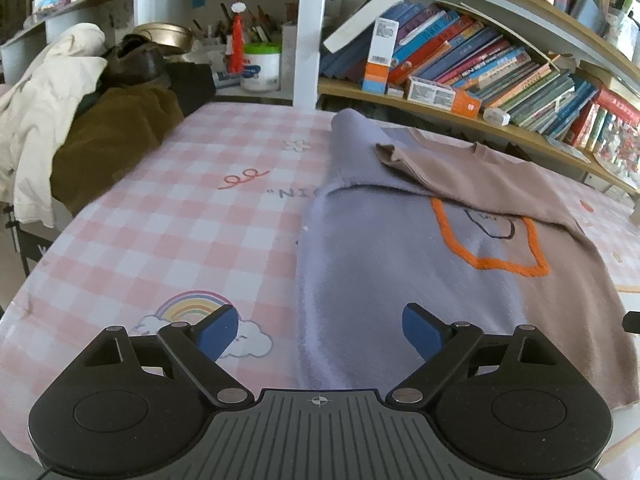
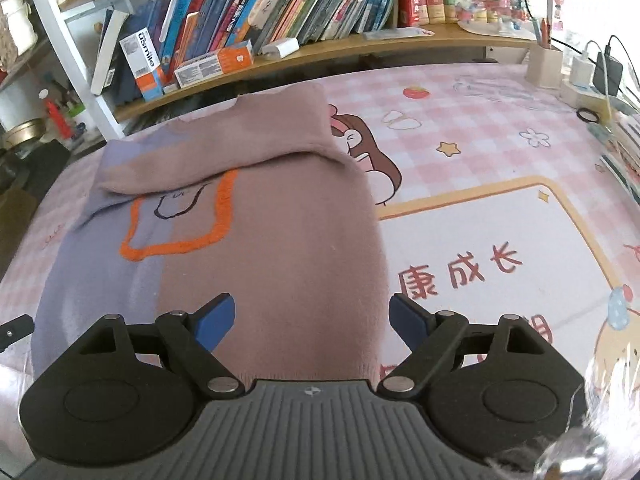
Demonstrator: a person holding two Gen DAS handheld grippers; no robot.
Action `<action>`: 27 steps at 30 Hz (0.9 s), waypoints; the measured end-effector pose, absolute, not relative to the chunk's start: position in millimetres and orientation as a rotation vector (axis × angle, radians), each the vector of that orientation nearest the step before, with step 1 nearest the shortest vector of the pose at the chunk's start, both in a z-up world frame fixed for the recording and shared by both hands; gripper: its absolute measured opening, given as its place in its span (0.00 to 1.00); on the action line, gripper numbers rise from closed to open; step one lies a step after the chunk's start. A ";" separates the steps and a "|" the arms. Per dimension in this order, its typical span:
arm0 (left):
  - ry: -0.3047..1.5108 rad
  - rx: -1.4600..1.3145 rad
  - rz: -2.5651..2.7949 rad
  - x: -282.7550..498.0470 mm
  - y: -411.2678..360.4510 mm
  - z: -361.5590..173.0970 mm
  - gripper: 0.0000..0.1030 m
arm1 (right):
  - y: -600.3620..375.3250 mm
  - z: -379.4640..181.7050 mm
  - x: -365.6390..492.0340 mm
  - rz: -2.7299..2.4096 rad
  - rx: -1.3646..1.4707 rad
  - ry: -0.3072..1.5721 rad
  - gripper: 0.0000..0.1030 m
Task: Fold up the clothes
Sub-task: 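Move both open grippers down to the sweater hem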
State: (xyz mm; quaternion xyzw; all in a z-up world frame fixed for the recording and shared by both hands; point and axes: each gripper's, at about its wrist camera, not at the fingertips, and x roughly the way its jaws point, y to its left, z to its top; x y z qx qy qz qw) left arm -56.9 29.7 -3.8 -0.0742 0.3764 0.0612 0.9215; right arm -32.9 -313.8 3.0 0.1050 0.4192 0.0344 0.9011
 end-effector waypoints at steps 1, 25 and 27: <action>0.775 -0.153 0.124 -57.1 28.6 -3.9 0.89 | -314.4 3.1 -34.8 0.071 0.216 0.868 0.81; 0.810 -0.155 0.216 -88.0 -19.1 4.7 0.89 | -362.9 -5.7 -57.2 0.156 0.245 0.875 0.81; 0.819 -0.159 0.226 -92.2 -20.8 4.0 0.89 | -367.2 -8.3 -60.7 0.164 0.250 0.882 0.81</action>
